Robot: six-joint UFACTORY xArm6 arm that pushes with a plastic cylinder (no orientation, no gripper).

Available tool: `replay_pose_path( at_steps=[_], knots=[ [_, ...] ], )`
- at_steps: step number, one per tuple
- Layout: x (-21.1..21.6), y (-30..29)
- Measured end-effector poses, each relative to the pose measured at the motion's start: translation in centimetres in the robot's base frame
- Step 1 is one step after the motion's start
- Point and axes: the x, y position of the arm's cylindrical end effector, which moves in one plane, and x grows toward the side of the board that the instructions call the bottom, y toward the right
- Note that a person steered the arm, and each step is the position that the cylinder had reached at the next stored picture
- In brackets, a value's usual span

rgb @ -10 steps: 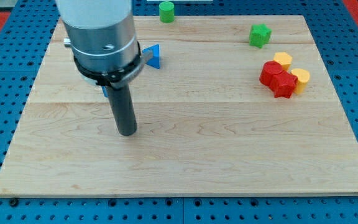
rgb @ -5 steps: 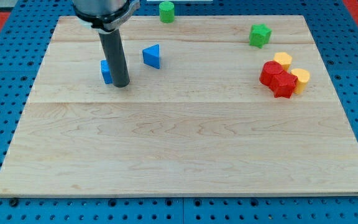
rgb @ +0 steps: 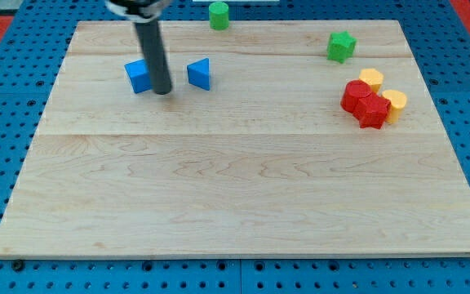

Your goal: Slide the cube to the left side of the triangle

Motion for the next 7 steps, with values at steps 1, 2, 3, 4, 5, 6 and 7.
replay_pose_path(
  at_steps=[1, 2, 3, 4, 5, 6, 7],
  knots=[
    [-3.7, 3.7],
    [-6.5, 6.7],
    [-6.4, 5.0],
    [-3.6, 1.9],
    [1.4, -6.6],
    [0.2, -14.6],
    [-1.8, -15.3]
  ],
)
